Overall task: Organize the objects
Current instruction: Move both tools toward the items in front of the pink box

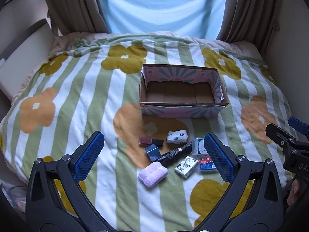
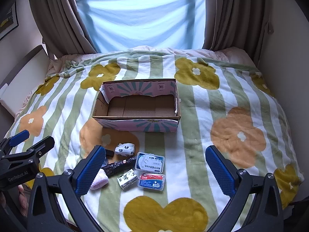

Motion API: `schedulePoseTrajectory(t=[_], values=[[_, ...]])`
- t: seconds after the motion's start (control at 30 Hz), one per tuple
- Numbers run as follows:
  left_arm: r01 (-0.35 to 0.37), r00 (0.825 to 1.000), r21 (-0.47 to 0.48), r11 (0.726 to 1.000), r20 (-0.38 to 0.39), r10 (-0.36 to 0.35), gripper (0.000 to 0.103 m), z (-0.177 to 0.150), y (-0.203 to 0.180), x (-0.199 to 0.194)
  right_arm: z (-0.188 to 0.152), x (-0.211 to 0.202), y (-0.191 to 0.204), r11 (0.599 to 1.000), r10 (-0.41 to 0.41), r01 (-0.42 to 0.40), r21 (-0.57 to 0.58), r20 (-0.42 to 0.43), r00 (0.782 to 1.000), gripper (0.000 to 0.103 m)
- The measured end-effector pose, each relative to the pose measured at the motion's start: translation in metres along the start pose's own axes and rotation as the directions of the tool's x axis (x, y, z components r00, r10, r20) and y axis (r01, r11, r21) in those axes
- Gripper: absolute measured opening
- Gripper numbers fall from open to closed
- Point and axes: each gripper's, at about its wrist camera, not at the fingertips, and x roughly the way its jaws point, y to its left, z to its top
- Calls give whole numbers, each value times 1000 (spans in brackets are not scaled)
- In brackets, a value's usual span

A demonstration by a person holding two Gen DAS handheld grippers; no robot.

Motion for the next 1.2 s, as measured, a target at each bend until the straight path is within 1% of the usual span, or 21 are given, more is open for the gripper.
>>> schedulePoseTrajectory(t=[0.13, 0.3, 0.4, 0.5, 0.63, 0.83, 1.2], values=[[14, 1000, -6, 1000, -2, -14, 102, 1, -1, 0, 1, 1, -1, 1000, 19, -19, 17, -9, 1000, 102], [-12, 1000, -1, 1000, -2, 12, 102, 1, -1, 0, 1, 2, -1, 1000, 24, -24, 15, -11, 1000, 102], [-3, 1000, -4, 1000, -5, 3, 102, 1, 0, 0, 0, 1, 0, 1000, 29, -29, 3, -11, 1000, 102], [24, 1000, -11, 1000, 6, -24, 102, -1, 2, -2, -1, 1, 2, 999, 34, -34, -7, -11, 999, 102], [32, 999, -19, 999, -2, -32, 102, -2, 3, -3, -1, 0, 3, 999, 38, -38, -5, -12, 999, 102], [12, 1000, -16, 1000, -11, -12, 102, -2, 5, -2, 0, 0, 3, 999, 41, -41, -7, -13, 999, 102], [27, 1000, -6, 1000, -10, -27, 102, -3, 7, -2, 0, -2, 3, 999, 41, -41, -8, -8, 999, 102]])
